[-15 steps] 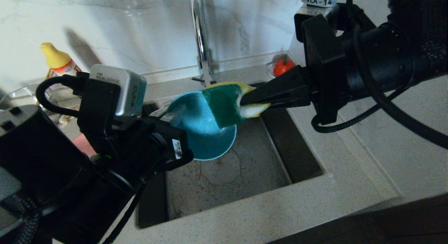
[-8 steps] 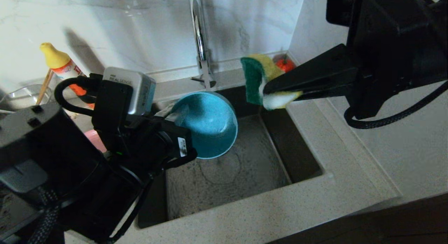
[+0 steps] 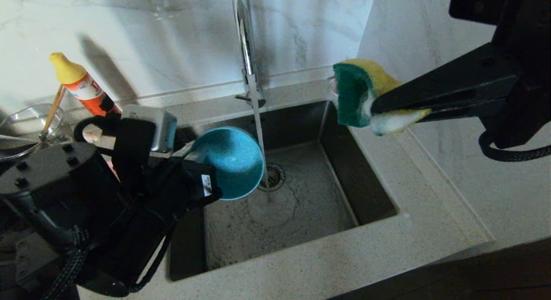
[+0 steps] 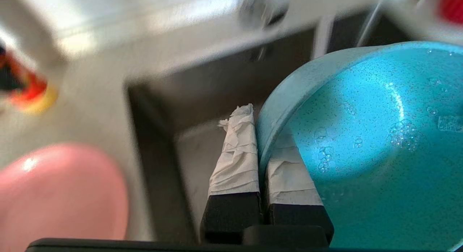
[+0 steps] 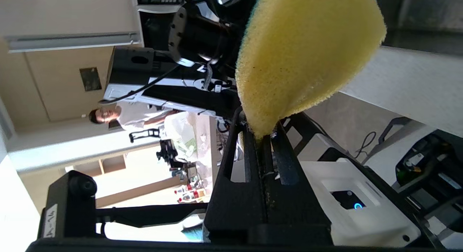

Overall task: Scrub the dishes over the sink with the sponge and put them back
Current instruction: Rinse the bowl

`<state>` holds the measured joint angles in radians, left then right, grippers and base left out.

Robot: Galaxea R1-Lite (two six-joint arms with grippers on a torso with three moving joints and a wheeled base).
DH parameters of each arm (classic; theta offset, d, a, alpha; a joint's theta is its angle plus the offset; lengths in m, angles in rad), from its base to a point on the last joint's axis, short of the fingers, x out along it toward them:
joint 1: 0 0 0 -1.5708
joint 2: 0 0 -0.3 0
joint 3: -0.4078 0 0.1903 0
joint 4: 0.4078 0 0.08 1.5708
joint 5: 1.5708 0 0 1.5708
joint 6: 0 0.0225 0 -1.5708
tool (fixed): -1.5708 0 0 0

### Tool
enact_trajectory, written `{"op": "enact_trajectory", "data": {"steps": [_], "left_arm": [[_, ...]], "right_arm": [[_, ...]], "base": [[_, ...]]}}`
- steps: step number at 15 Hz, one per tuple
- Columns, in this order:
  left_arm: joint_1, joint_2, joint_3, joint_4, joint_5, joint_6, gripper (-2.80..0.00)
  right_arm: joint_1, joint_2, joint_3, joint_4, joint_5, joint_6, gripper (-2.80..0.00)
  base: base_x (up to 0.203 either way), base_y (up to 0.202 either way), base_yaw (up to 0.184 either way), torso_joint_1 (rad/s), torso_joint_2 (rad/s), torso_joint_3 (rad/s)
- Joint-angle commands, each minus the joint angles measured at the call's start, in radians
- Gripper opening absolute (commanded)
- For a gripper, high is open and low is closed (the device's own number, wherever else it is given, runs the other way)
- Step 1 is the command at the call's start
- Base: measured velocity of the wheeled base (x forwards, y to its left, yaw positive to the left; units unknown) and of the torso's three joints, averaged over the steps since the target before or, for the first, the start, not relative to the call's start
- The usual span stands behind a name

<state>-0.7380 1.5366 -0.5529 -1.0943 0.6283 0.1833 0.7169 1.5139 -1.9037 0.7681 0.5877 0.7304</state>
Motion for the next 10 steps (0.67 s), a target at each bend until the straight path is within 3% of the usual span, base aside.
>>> {"op": "enact_trajectory", "data": {"steps": [1,3,6,8,10], "left_arm": [[0.033,-0.004,0.066,0.016,0.004,-0.041,-2.8],[0.034,-0.016,0.098,0.07,0.004,-0.114,-2.8],[0.034,-0.018,0.136,0.108,0.002,-0.148,-2.8],[0.048,0.014,0.107,0.131,-0.001,-0.157,-2.8],[0.081,0.065,0.025,0.18,-0.006,-0.214,-2.8]], "right_arm": [[-0.02,-0.028,0.032,0.005,0.003,0.004,-2.8],[-0.042,-0.036,0.038,0.012,0.003,0.003,-2.8],[-0.05,-0.043,0.054,0.011,0.001,0.003,-2.8],[-0.05,-0.047,0.065,0.012,0.001,0.003,-2.8],[-0.05,-0.054,0.079,0.008,0.001,0.001,-2.8]], "base": [[0.0,0.0,0.0,0.0,0.0,0.0],[0.0,0.0,0.0,0.0,0.0,0.0],[0.0,0.0,0.0,0.0,0.0,0.0],[0.0,0.0,0.0,0.0,0.0,0.0],[0.0,0.0,0.0,0.0,0.0,0.0]]}}
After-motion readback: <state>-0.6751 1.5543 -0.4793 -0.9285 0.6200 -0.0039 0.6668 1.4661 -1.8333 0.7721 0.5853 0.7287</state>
